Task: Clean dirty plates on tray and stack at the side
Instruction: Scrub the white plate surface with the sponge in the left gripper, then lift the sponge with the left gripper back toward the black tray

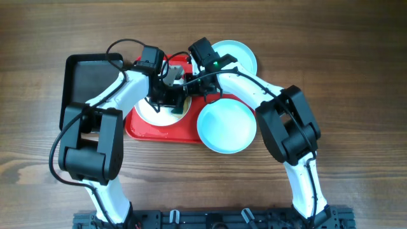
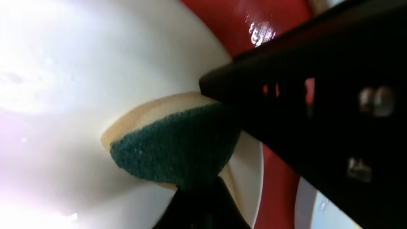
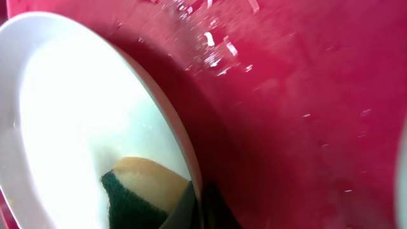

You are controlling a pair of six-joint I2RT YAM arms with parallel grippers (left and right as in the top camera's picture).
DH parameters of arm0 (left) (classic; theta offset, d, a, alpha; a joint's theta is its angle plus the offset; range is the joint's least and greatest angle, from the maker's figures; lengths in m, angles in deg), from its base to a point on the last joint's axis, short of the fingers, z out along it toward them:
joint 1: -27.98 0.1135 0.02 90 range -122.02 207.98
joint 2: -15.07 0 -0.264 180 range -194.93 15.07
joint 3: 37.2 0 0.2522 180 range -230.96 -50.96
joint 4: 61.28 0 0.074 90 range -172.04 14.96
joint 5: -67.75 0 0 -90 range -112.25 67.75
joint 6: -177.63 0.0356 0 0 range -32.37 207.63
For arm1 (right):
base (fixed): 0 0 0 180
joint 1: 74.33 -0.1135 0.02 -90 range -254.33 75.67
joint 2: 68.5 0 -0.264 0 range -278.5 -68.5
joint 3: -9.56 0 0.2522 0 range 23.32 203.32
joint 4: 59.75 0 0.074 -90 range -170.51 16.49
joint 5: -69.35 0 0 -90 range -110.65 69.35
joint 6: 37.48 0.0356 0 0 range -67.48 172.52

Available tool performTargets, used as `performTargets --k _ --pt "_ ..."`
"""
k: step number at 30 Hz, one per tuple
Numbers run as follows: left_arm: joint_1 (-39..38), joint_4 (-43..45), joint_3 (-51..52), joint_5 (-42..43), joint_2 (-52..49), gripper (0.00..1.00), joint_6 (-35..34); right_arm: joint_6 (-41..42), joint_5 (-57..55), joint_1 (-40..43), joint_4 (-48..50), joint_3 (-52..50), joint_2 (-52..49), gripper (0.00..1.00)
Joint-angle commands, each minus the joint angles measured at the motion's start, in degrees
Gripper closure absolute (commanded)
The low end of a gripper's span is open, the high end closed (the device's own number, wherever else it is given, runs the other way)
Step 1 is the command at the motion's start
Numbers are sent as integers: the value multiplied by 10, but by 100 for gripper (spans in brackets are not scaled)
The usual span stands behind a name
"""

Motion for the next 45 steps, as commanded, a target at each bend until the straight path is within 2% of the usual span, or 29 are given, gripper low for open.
performTargets --k 1,3,5,9,15,21,24,28,32,40,42,45 --pt "-8 53 8 -11 -16 96 -30 11 3 -2 2 5 -13 96" --pt "-8 71 8 -73 -16 96 -64 11 3 -2 2 5 -13 96" --pt "-8 92 8 -169 -16 96 -108 11 3 -2 1 5 -13 96" --pt "-5 113 8 -288 -16 96 -165 11 5 -2 2 5 -13 96" --pt "17 104 8 -384 -16 96 -245 10 4 -2 0 5 -13 96" --pt "47 52 -8 -379 -9 96 -242 10 4 -2 -3 5 -13 96" --pt "57 -27 -49 -373 12 96 -219 8 4 -2 -4 5 -13 96" --pt "63 -160 -134 -373 50 96 -219 9 4 -2 -4 5 -13 96" --pt "66 -253 -207 -354 89 96 -219 9 4 -2 -5 5 -13 96" --pt "101 -270 -214 -308 112 96 -219 6 -3 -3 -31 6 5 96" --pt "113 -273 -213 -308 110 96 -219 6 -37 -4 -51 6 25 96" --pt "142 -268 -213 -308 109 96 -221 -35 -163 -23 -81 6 96 96"
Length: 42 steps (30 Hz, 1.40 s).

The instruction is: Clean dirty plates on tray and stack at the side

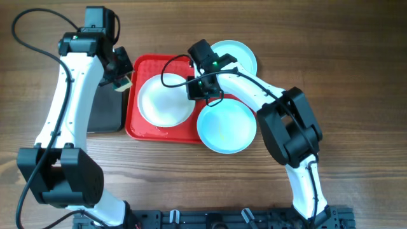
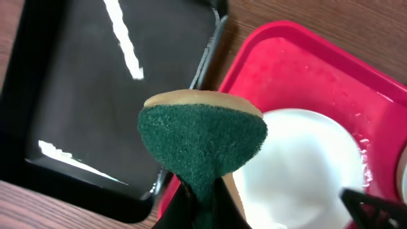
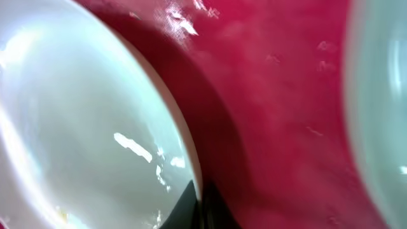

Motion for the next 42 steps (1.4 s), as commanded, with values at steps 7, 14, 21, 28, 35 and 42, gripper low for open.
performTargets --k 7,14,21,28,35,42 --pt "42 5 0 12 -7 96 3 -52 -333 -85 -9 6 135 96" --pt "41 22 0 17 -7 96 -22 -52 -600 -177 -21 6 150 96" --pt "41 50 0 70 -7 96 -28 -53 -813 -244 -17 6 150 96" --pt "41 50 0 87 -7 96 -27 -71 -894 -267 12 6 150 96" --pt "41 50 0 87 -7 96 -27 -67 -881 -259 26 5 144 96" --pt "41 50 0 87 -7 96 -27 -65 -869 -248 35 2 130 96"
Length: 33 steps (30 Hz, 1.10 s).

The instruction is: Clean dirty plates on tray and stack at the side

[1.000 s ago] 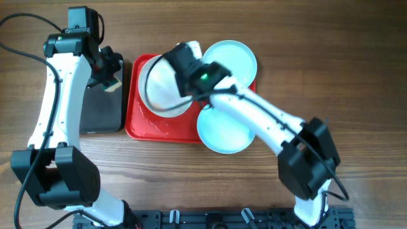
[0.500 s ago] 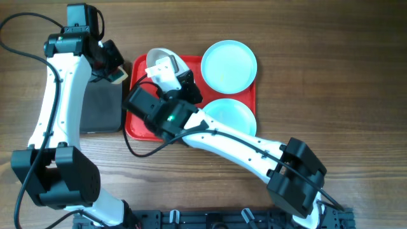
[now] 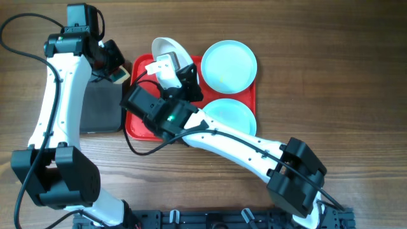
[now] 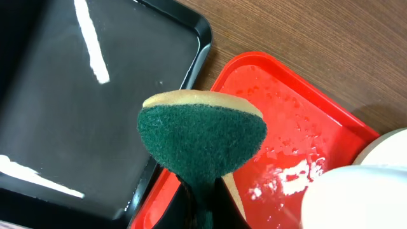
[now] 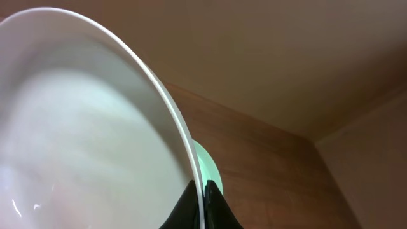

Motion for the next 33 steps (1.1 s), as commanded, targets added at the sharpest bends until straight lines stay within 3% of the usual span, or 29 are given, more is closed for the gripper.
performTargets --k 1,5,10,15,29,33 --pt "1 2 0 9 -7 96 -10 0 3 9 7 3 -8 96" --pt "1 2 0 9 -7 96 -10 3 168 17 0 3 -8 96" --pt "1 2 0 9 -7 96 -10 122 438 72 -41 2 -8 96" --pt "1 2 0 9 -7 96 -10 144 618 143 -27 -15 -9 96" --pt "1 2 0 9 -7 96 -10 181 689 176 19 -73 -52 96" --pt "1 2 0 9 -7 96 -10 175 688 176 17 -73 -59 82"
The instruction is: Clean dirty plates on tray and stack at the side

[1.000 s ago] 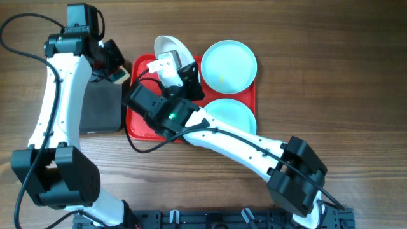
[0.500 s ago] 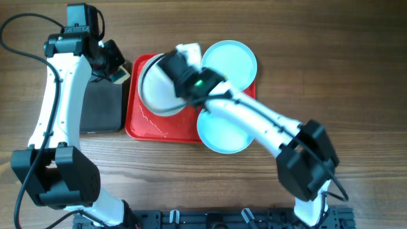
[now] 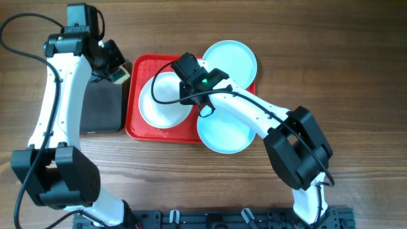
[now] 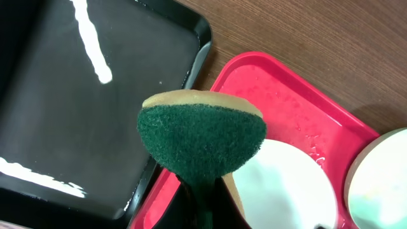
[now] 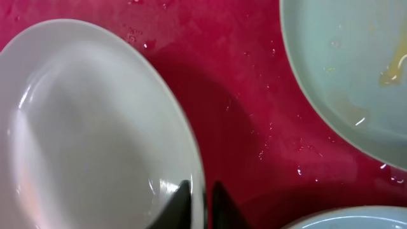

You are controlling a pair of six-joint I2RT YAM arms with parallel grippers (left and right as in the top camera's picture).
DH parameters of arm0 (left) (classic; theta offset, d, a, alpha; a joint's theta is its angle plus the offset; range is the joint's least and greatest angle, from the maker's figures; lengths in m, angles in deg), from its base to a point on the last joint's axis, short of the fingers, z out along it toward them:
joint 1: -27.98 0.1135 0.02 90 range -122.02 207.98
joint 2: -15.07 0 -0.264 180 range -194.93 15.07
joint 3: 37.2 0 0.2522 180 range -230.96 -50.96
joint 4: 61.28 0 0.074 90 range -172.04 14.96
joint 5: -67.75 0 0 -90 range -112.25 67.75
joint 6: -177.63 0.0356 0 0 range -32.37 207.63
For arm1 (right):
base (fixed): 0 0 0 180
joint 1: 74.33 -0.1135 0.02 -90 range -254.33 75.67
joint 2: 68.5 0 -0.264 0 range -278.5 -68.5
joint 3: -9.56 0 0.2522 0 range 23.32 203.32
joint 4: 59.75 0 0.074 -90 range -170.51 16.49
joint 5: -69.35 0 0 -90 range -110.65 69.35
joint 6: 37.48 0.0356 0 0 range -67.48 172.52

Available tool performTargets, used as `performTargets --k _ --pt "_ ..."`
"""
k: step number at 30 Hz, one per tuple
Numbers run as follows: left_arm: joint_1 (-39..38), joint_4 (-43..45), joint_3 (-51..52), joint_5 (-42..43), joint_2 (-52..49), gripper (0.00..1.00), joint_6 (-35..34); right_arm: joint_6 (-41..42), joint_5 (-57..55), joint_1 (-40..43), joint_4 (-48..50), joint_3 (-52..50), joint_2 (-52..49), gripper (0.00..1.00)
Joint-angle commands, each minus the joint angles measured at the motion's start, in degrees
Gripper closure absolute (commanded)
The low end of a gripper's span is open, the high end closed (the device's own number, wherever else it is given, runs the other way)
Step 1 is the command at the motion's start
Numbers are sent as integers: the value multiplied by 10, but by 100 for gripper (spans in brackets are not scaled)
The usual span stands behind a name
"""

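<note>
A white plate [image 3: 162, 102] lies flat in the left half of the red tray [image 3: 137, 127]. My right gripper [image 3: 188, 95] sits at the plate's right rim, and its fingers [image 5: 184, 200] straddle that rim a little apart, so it is open. In the right wrist view the white plate [image 5: 89, 127] fills the left. A pale blue plate [image 5: 343, 57] with a yellow smear lies at the tray's back right. My left gripper [image 3: 117, 75] is shut on a green and tan sponge [image 4: 202, 137], held above the gap between the black tray [image 4: 76, 102] and the red tray.
A second pale blue plate [image 3: 226, 127] lies at the front right, overlapping the red tray's edge and the wooden table [image 3: 356, 76]. The black tray [image 3: 102, 108] lies left of the red tray. Cables loop over both arms.
The white plate was held up and tipped at the tray's back by my right gripper. It now lies flat on the tray, with the fingers spread slightly around its rim. My left arm has not moved.
First my left gripper pressed the sponge on the white plate while my right held its rim. Then the sponge was away over the black tray's edge, the plate flat. Then the plate was raised and tipped. Now it lies flat on the tray again.
</note>
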Motion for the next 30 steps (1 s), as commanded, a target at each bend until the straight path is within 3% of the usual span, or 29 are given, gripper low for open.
performTargets --k 1,4,18,26,30 --pt "1 2 0 9 -7 96 -10 -16 13 0 10 -4 -12 80" --pt "1 2 0 9 -7 96 -10 -82 16 10 40 -4 -13 68" --pt "-14 3 0 9 -7 96 -9 -325 195 92 132 -3 -57 68" --pt "-18 2 0 9 -7 96 -9 -316 203 81 139 -3 -80 69" --pt "-18 3 0 9 -7 96 -9 -246 168 81 137 -3 -97 82"
